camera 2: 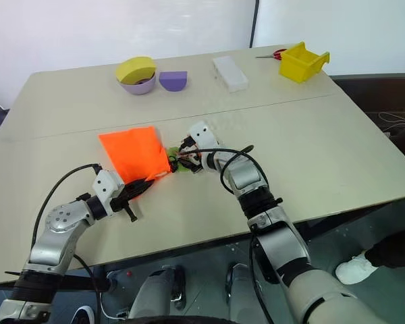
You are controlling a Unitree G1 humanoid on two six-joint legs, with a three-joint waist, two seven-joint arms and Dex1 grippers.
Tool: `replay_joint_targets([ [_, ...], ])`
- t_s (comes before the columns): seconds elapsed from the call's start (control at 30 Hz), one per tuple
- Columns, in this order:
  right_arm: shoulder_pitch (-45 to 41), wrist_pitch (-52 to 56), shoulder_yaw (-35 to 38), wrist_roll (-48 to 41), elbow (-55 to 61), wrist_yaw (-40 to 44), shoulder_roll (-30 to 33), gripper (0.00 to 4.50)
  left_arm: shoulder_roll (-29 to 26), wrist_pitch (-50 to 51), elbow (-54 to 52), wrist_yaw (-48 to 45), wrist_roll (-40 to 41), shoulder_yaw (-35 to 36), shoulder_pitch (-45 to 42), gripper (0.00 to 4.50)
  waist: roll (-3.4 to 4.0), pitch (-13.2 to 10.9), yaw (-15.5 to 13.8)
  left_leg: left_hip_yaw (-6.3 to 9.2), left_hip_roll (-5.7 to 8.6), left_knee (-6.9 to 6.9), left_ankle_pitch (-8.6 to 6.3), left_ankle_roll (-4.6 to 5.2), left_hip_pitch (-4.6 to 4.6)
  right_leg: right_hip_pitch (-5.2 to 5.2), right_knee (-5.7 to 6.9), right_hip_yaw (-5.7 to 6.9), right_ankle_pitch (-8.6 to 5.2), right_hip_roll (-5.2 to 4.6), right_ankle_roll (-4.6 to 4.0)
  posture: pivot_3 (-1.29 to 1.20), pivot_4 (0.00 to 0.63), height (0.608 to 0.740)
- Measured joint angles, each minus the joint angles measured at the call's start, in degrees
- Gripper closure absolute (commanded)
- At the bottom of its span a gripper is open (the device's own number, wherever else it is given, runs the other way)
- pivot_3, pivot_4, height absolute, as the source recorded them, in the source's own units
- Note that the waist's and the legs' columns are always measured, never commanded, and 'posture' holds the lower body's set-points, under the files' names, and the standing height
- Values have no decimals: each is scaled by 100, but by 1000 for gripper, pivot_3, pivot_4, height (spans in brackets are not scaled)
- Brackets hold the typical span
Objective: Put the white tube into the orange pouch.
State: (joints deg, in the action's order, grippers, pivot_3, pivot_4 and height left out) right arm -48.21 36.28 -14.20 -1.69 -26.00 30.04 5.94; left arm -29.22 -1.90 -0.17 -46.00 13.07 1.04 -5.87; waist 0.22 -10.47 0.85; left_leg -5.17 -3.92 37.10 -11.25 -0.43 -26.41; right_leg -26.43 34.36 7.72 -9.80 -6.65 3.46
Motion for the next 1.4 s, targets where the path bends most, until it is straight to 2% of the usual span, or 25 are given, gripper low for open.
replay_joint_targets([
  [0.17,55,-40,-80,37,116,58,-33,4330,0,1,0,2,1,-4,-13,4500,0,0,-16,1,0,2,-6,-10,-1,1,0,1,0,-1,0,0,150,740],
  [0.2,71,-111,-79,44,122,41,-29,4469,0,2,0,5,1,-4,-13,4500,0,0,-14,0,0,2,-7,-12,-1,2,-1,0,0,-2,0,0,150,740],
  [0.3,176,-248,174,-12,264,-153,-35,4469,9,51,-13,46,4,-4,-7,4500,0,0,-19,0,0,2,-7,-12,-2,1,-1,1,0,-2,0,0,150,740],
  [0.4,370,-169,862,-391,721,-352,-18,4469,51,301,-144,137,77,15,49,4500,0,0,-18,-1,0,1,-5,-9,-3,1,-1,1,1,-1,0,0,150,740],
  [0.57,1080,525,1618,-1130,2271,-437,62,4469,78,678,-275,201,319,62,64,4500,0,0,-16,2,0,-6,-1,-1,-3,-2,-3,1,-2,0,3,0,150,740],
  [0.67,1372,921,1673,-1373,2961,-464,124,4500,135,897,-271,126,594,142,27,3603,0,0,8,4,0,-4,-8,-13,-2,-2,-3,0,-2,0,2,0,150,740],
  [0.9,1363,1145,1668,-1597,3364,-717,108,4500,110,869,-271,-119,789,211,-58,236,1,-1,-4,16,-1,-6,-10,-16,-2,-1,-10,8,4,2,-8,0,150,740],
  [0.93,1330,1145,1667,-1611,3364,-744,108,4500,80,906,-279,-220,901,232,-50,43,1,-1,-2,16,-1,-6,-10,-16,-3,-1,-12,8,5,2,-9,0,150,740],
  [1.1,1224,1053,1577,-1707,3363,-676,172,4500,-114,1332,-615,-656,1719,578,-58,43,2,-1,-8,15,-1,-9,-9,-15,-5,-2,-18,8,2,2,-6,0,150,740],
  [1.2,1264,796,1380,-1707,3363,-465,286,4500,-88,1639,-548,-643,2116,776,-537,43,2,-1,-51,16,2,-6,-8,-13,-10,2,-21,13,1,1,-3,0,150,740],
  [1.3,1403,335,1134,-1679,3329,-163,410,4500,5,1530,-102,-654,1958,685,-1242,43,1,-1,-45,12,7,3,-7,-12,-7,11,-22,12,2,-1,-1,0,150,740],
  [1.4,1415,-19,1020,-1654,3219,27,460,4500,128,1099,595,-823,1482,360,-1531,43,1,-1,3,9,7,3,-1,-1,-1,10,-19,10,3,-1,0,0,150,740],
])
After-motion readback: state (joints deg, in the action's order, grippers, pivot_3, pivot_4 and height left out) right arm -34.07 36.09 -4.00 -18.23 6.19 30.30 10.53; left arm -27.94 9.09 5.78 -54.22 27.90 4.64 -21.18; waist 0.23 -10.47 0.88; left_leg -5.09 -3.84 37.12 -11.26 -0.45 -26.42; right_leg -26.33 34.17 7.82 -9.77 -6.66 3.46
